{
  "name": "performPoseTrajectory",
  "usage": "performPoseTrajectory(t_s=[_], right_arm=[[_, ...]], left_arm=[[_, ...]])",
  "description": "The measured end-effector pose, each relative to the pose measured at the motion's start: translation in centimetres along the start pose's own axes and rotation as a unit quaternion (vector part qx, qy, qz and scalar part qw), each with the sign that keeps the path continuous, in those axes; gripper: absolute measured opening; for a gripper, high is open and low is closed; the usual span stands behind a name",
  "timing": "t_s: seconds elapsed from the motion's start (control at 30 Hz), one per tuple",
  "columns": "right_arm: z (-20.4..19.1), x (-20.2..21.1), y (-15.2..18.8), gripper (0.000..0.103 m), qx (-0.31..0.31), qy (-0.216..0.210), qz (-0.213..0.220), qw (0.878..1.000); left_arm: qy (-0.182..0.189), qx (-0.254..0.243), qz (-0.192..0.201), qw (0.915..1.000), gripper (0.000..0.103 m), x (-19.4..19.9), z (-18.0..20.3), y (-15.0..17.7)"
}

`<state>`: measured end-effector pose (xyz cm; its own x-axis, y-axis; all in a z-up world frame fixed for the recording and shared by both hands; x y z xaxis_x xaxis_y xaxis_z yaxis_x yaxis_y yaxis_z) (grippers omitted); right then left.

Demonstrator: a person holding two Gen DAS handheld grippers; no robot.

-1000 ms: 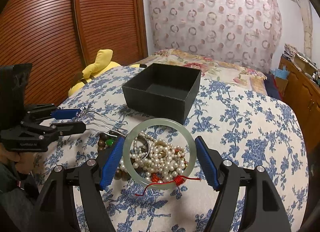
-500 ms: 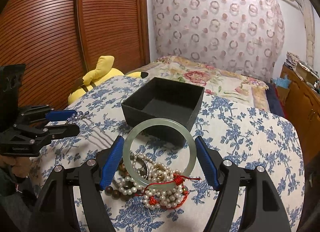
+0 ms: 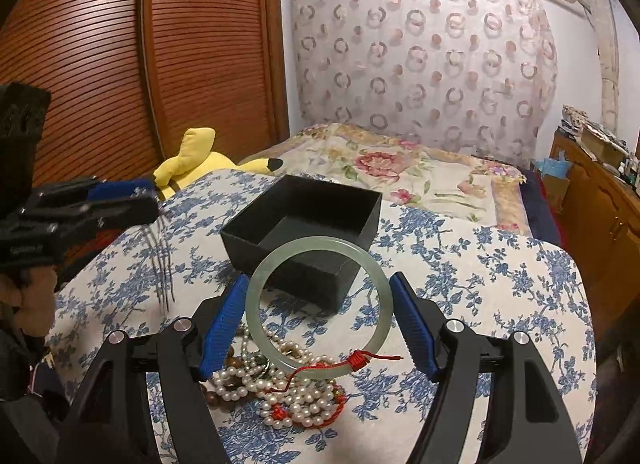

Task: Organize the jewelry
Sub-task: 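Carry the comb into the black box with the left tool while the right tool lowers the bangle in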

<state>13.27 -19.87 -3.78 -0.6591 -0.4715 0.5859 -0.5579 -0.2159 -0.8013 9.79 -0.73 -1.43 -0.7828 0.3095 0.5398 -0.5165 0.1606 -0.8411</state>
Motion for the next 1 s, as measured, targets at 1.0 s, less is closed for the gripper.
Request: performPoseTrajectory(t_s=[1.0], right_arm=[[-0.2, -7.8, -4.5, 0.074, 0.028, -0.013, 0.004, 1.000]], left_arm=[[-0.040, 0.052, -0.035, 0.9972, 0.061, -7.8, -4.9, -3.0]])
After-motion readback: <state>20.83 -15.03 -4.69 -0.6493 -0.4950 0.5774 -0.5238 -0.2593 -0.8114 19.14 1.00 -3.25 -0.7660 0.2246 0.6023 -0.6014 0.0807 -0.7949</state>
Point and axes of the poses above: each gripper's, at about its wrist camera, not at the fingertips, and x roughly against the way its jaws point, z to its right, y to its underside, the point moved 1 cm from there along -x, roughly the way its jaws point, and after that the axes turned 5 degrees about -x, right-handed, at the moved point
